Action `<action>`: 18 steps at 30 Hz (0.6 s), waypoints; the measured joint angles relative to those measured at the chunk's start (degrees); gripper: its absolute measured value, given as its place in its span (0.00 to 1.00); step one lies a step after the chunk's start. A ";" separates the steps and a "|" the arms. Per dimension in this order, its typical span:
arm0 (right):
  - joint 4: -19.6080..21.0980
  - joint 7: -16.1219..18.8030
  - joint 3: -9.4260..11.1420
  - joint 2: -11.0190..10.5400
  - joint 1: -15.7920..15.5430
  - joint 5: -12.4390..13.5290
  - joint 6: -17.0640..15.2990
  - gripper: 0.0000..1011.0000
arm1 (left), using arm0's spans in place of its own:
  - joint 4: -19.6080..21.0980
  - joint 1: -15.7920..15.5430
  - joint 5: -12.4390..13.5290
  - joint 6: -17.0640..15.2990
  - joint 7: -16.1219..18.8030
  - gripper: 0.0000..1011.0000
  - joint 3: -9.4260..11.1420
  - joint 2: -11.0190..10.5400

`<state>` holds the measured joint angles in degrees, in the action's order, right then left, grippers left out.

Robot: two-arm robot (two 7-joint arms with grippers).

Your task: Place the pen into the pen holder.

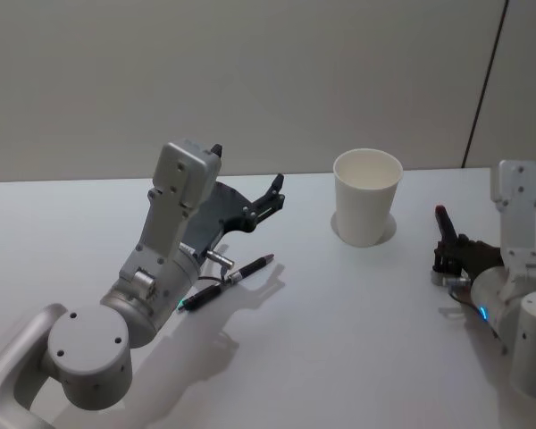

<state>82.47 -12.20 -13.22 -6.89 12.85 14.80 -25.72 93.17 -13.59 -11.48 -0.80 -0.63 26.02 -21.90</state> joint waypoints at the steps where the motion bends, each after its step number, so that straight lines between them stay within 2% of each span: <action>1: 0.00 0.00 0.00 0.01 0.00 0.00 0.02 0.17 | 0.00 0.00 0.00 0.00 0.00 0.99 0.00 0.00; 10: 0.00 0.63 0.13 -0.01 -0.10 -0.34 1.58 0.17 | 0.00 0.00 0.00 0.00 0.00 0.99 0.00 0.00; 18: 0.50 1.71 0.25 -0.27 -0.41 -1.87 5.60 0.17 | 0.00 0.00 0.00 0.00 0.00 0.99 0.00 0.00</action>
<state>82.97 -10.50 -12.97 -7.15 12.43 12.93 -20.12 93.17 -13.59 -11.48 -0.80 -0.63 26.02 -21.90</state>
